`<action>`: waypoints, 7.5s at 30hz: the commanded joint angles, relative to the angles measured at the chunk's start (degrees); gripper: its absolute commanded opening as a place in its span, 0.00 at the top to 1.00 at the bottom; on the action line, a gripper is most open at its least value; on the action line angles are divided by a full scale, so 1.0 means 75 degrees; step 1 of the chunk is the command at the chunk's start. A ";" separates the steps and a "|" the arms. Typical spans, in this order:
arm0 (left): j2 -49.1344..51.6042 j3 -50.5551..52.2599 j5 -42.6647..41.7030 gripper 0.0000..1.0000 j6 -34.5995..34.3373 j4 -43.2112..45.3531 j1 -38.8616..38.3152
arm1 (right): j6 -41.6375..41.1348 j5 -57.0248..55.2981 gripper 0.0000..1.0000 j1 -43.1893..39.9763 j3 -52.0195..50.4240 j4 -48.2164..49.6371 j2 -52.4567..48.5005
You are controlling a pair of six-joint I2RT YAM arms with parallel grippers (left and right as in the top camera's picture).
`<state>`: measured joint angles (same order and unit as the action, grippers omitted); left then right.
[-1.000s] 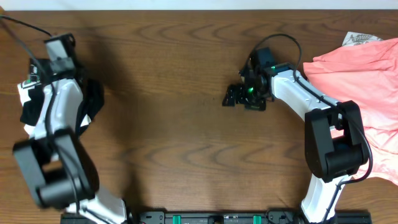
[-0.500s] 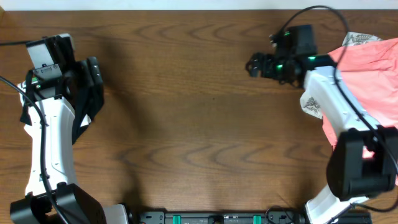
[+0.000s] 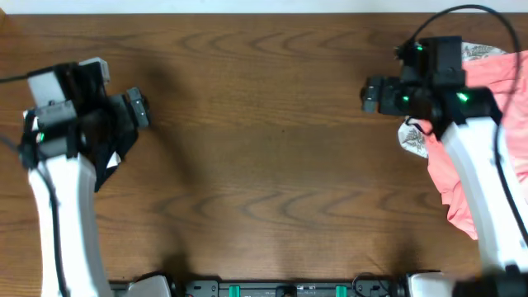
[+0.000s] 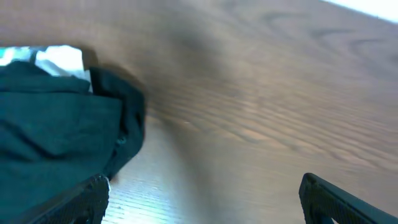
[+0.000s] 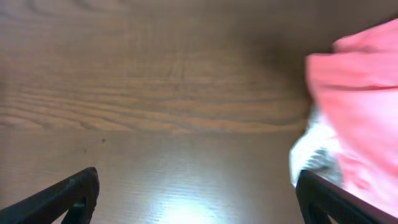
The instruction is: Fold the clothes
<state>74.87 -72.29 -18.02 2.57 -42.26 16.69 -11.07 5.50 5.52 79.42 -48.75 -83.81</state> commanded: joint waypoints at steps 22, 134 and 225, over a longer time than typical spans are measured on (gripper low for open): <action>-0.6067 0.2897 -0.0656 0.02 0.0219 -0.0189 -0.0009 | -0.0434 -0.2078 0.01 0.1816 -0.4383 0.0621 0.6210; -0.7306 0.4243 0.0283 0.02 0.0536 0.0189 -0.1448 | 0.2113 -0.0810 0.01 -0.0277 -1.0547 0.5936 1.1132; -0.9952 0.9608 0.1676 0.02 -0.0699 0.5170 -0.1714 | 0.2116 -0.0810 0.01 -0.0277 -1.0547 0.5936 1.1132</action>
<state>0.58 -0.91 -5.10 -1.96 -1.15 4.05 4.03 -0.84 4.29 0.47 -4.03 -0.69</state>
